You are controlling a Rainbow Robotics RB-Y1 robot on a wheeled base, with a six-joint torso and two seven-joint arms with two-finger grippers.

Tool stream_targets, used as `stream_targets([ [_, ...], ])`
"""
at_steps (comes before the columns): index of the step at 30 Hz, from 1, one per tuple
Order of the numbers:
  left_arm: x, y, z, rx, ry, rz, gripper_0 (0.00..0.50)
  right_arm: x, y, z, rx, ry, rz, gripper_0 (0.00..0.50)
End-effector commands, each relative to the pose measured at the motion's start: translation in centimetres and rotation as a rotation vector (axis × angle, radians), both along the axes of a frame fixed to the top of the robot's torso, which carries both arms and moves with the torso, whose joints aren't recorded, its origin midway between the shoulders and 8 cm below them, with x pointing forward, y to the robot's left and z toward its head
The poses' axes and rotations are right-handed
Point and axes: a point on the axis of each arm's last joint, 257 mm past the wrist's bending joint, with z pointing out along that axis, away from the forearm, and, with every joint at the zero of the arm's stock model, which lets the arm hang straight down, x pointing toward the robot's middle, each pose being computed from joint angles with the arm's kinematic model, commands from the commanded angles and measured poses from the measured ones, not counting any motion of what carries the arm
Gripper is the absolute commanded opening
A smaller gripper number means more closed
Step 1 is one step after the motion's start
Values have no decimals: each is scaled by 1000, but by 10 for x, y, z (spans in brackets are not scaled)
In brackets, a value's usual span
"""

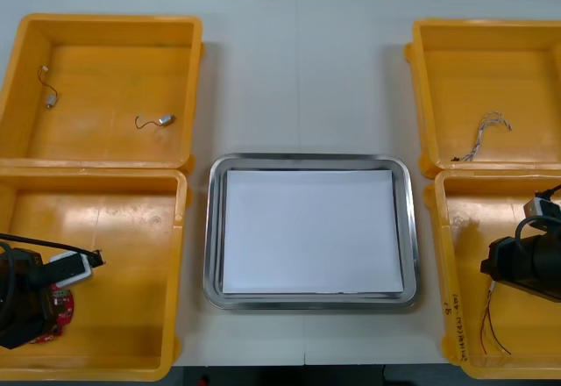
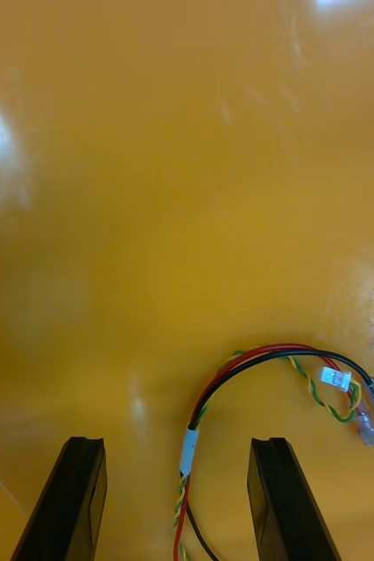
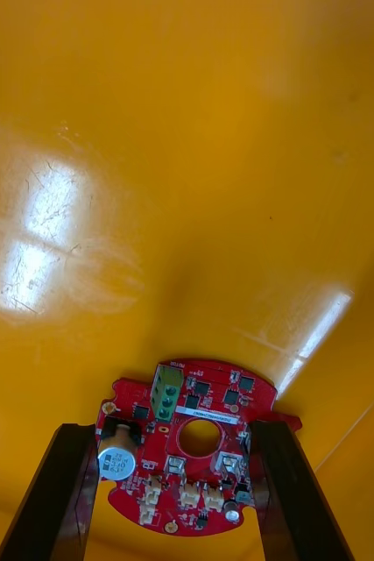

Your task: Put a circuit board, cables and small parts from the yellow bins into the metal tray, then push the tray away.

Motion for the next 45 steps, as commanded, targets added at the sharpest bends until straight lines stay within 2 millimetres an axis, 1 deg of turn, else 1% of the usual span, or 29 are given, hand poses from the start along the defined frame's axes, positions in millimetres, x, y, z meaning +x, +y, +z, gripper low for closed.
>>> stream_targets([
  [1,17,9,7,116,-30,-172,500,-12,4,-14,11,24,-36,467],
  [7,24,12,1,125,-30,-184,500,-17,5,-19,14,33,-45,468],
  [10,26,14,-3,127,-31,-189,500,-18,5,-24,17,44,-49,467],
  [20,22,21,-12,139,-13,-191,500,-16,9,-29,17,37,-52,467],
  [26,23,28,-14,150,-9,-187,500,-17,10,-34,13,44,-53,465],
  [33,23,30,-14,155,-9,-188,500,-18,11,-36,14,49,-52,467],
  [35,23,29,-15,154,-8,-190,500,-18,11,-36,14,49,-52,393],
  [36,23,29,-15,154,-9,-190,500,-19,11,-36,14,51,-53,393],
  [37,23,28,-15,150,-9,-189,500,-19,11,-36,14,51,-53,226],
  [38,23,27,-16,147,-9,-188,500,-19,11,-36,14,51,-53,153],
  [40,23,26,-16,145,-9,-187,500,-19,11,-37,14,52,-53,88],
  [41,24,26,-16,143,-10,-185,500,-19,11,-37,14,52,-53,88],
  [42,24,25,-17,141,-10,-185,500,-19,11,-37,14,52,-53,0],
  [45,24,25,-17,141,-9,-186,500,-18,11,-36,14,48,-53,0],
])
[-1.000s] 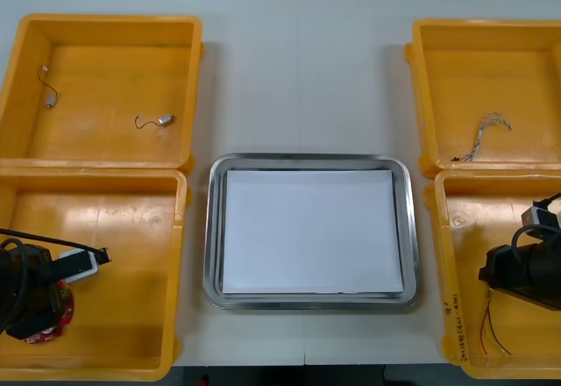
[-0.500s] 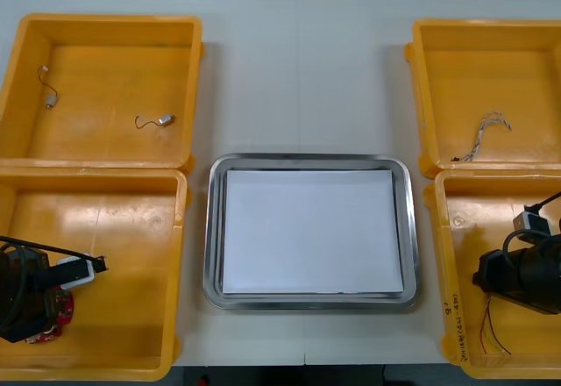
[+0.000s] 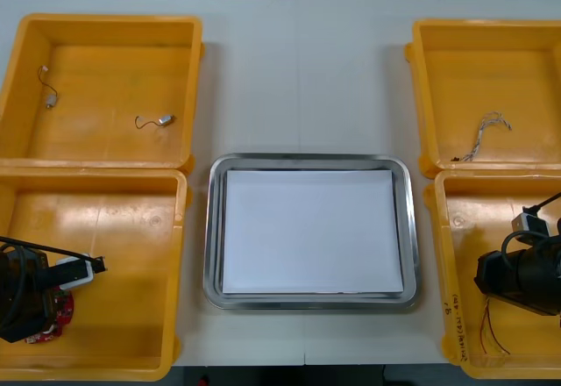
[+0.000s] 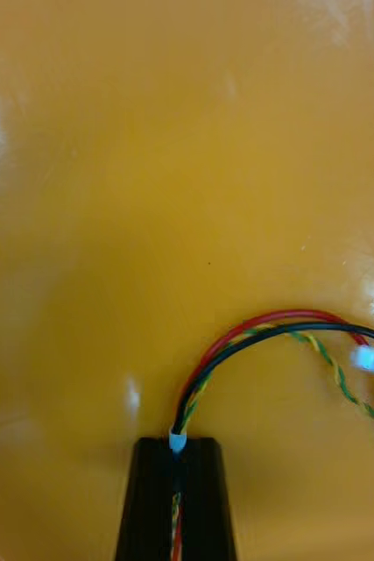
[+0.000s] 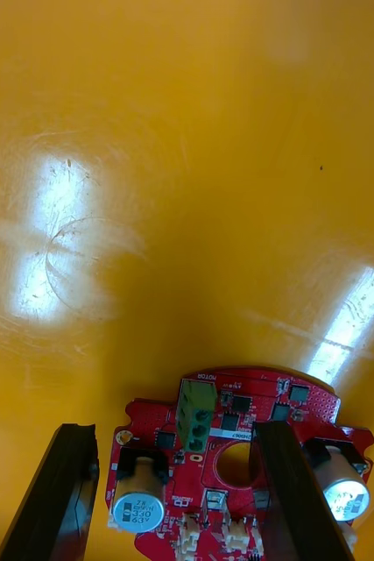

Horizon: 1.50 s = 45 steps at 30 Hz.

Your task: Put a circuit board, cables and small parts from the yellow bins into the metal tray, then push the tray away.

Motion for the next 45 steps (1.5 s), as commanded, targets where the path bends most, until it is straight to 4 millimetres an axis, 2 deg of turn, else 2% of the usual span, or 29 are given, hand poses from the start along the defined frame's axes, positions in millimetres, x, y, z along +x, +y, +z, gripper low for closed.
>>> stream_targets([
  [1,10,4,7,66,-16,-116,500,-8,4,-9,17,15,-39,0],
  [7,10,1,5,59,-17,-118,500,-5,-1,-3,15,0,-51,0],
  [9,10,0,5,56,-18,-118,421,-3,-5,0,12,-10,-60,0],
  [10,10,-2,5,53,-19,-119,349,-1,-7,4,12,-19,-63,0],
  [11,10,-2,4,49,-17,-117,225,2,-10,9,8,-34,-69,0],
  [12,10,-3,4,48,-17,-116,144,3,-11,12,11,-39,-71,0],
  [13,10,-4,3,48,-17,-115,0,4,-14,18,9,-49,-77,0],
  [16,11,-5,3,46,-16,-114,0,5,-17,25,2,-59,-75,0],
  [32,14,-8,6,45,-14,-111,0,5,-31,91,-63,-135,-37,0],
  [39,21,-12,15,28,-6,-95,0,2,-34,124,-49,-147,-16,0],
  [45,24,-13,34,43,0,-78,0,2,-48,146,-79,-150,12,0],
])
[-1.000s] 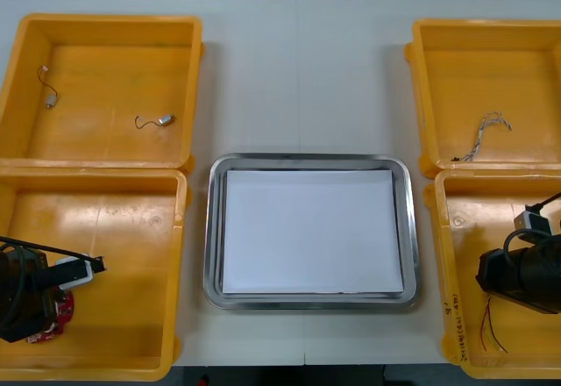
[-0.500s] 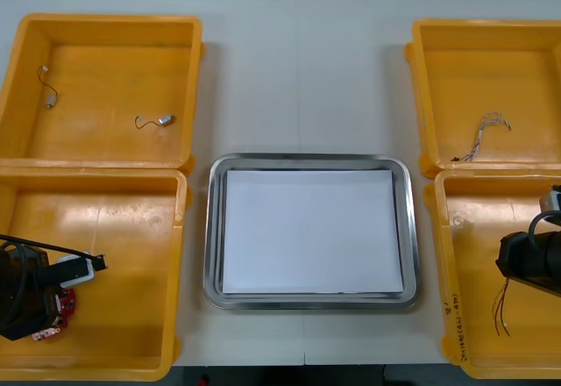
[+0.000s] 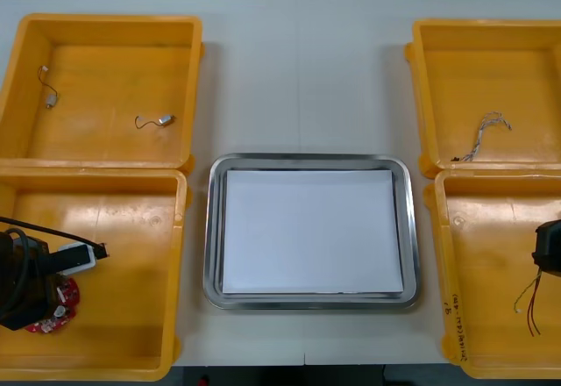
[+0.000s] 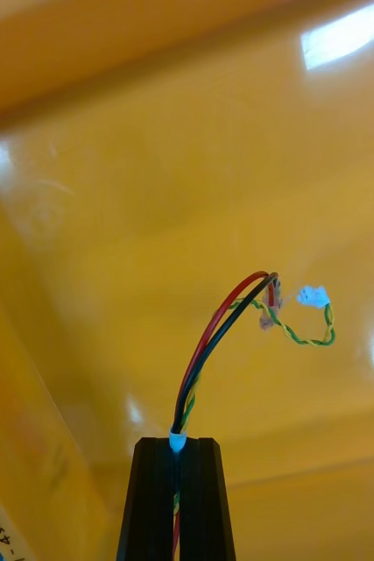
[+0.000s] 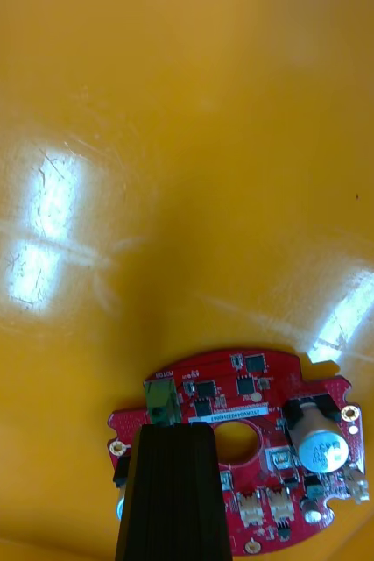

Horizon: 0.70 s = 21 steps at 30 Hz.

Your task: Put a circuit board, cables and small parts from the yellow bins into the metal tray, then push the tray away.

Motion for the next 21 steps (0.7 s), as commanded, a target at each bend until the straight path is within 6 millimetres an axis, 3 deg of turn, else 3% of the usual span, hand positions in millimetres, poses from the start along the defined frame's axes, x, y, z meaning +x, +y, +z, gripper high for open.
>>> stream_targets([
  [1,15,-11,25,45,-30,-115,0,10,-27,39,-73,-55,-28,0],
  [15,19,-24,72,-52,10,8,0,24,-41,78,-174,-76,14,0],
  [21,19,-21,80,-64,16,59,0,26,-38,90,-179,-62,53,0],
])
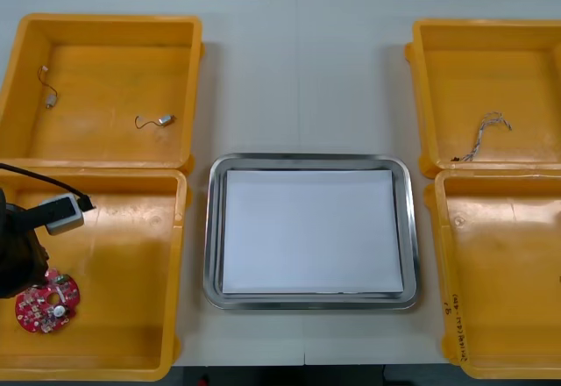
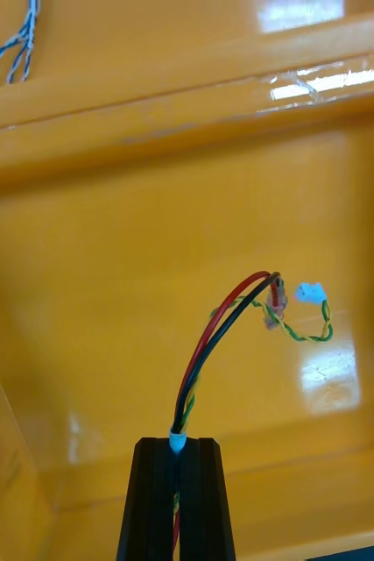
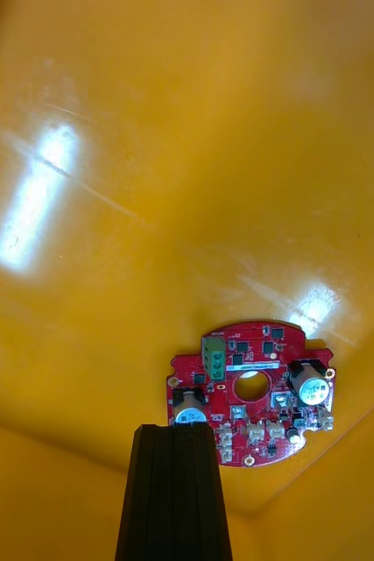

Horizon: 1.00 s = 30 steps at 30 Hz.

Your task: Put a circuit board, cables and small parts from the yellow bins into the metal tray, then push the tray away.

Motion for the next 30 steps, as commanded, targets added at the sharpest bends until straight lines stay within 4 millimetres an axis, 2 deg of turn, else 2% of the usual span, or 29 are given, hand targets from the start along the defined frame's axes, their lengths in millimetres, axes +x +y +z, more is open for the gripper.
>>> stream_targets([
  [1,7,-13,17,10,-27,-102,0,12,-5,35,-12,-45,-6,0],
  [14,6,-11,18,5,-21,-82,6,21,12,62,30,-18,123,0],
  [15,6,-12,18,1,-20,-79,136,21,15,63,23,-13,142,0],
  [17,6,-12,18,-2,-19,-72,444,22,18,63,9,-4,164,0],
  [18,6,-12,18,-4,-22,-70,500,23,20,64,1,-4,178,0],
  [30,3,-13,16,-17,-11,-54,500,31,52,59,-58,12,375,0],
])
